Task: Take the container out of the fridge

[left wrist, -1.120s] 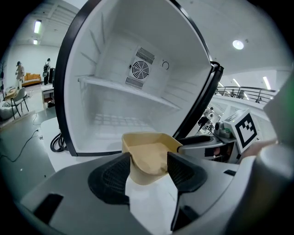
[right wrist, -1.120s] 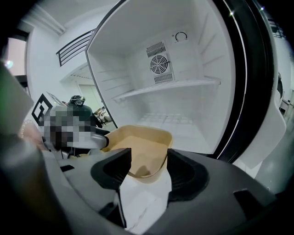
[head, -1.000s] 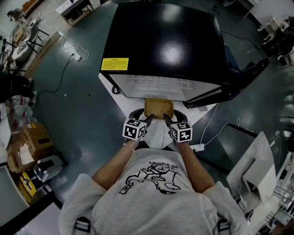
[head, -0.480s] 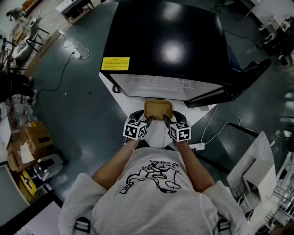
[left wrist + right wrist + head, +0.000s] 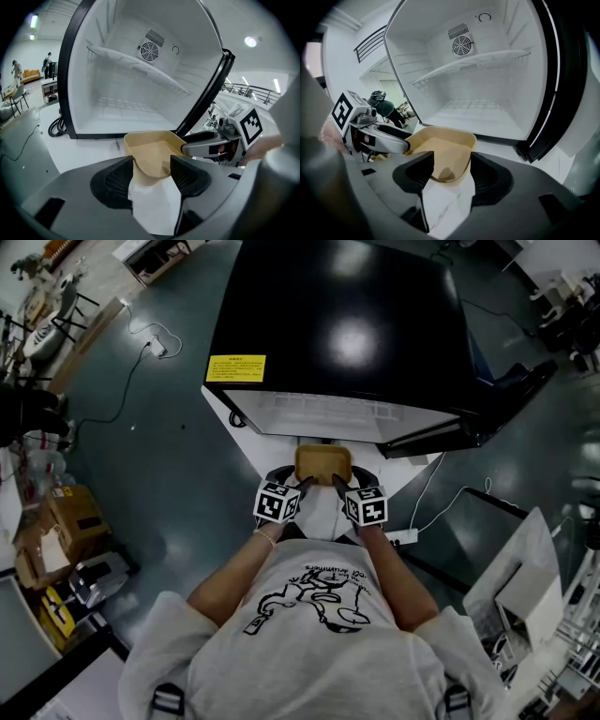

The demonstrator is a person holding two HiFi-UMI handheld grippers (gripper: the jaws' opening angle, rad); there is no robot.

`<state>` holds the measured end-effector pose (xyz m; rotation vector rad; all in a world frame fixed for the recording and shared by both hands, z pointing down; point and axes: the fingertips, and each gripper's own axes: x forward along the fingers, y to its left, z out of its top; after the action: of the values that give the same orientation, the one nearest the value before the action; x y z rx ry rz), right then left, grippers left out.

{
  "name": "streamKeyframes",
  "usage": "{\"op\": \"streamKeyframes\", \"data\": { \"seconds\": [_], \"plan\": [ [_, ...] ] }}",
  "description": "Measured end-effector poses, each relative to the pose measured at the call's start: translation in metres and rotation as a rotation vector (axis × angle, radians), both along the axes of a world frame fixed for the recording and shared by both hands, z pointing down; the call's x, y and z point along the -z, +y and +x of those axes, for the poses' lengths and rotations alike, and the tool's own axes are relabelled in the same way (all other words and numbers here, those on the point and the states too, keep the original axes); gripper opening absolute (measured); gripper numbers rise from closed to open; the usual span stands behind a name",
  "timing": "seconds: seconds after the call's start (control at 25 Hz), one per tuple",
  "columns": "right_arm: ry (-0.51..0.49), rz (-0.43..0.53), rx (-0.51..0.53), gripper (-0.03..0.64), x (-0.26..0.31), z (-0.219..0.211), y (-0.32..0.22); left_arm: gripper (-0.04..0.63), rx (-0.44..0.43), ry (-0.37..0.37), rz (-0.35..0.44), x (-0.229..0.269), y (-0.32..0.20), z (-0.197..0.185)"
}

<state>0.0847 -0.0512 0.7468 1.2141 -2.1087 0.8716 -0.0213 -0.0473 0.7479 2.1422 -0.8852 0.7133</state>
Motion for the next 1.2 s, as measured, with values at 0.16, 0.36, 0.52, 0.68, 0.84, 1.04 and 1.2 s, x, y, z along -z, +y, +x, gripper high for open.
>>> {"op": "streamKeyframes", "data": {
  "seconds": [0.16, 0.36, 0.52, 0.68, 0.84, 1.04, 1.2],
  "plan": [
    [0.007, -0.010, 0.004, 0.235, -0.006, 0.001, 0.001, 0.259, -0.009, -0.005, -0.015, -0.008, 0.003, 0.000],
    [0.016, -0.024, 0.011, 0.235, -0.013, 0.000, 0.005, 0.259, -0.018, -0.013, -0.028, -0.014, 0.006, 0.000],
    [0.023, -0.037, 0.019, 0.235, -0.018, 0.000, 0.007, 0.259, -0.026, -0.016, -0.039, -0.020, 0.007, 0.000],
    [0.033, -0.048, 0.025, 0.235, -0.022, 0.001, 0.009, 0.259, -0.035, -0.018, -0.049, -0.023, 0.010, 0.000],
    [0.035, -0.060, 0.028, 0.235, -0.027, 0.001, 0.012, 0.258, -0.039, -0.021, -0.061, -0.028, 0.013, 0.001],
    [0.036, -0.070, 0.031, 0.235, -0.031, 0.002, 0.016, 0.258, -0.047, -0.029, -0.074, -0.036, 0.019, 0.002],
    [0.038, -0.078, 0.034, 0.235, -0.035, 0.002, 0.017, 0.258, -0.050, -0.035, -0.079, -0.040, 0.018, 0.002]
  ]
}}
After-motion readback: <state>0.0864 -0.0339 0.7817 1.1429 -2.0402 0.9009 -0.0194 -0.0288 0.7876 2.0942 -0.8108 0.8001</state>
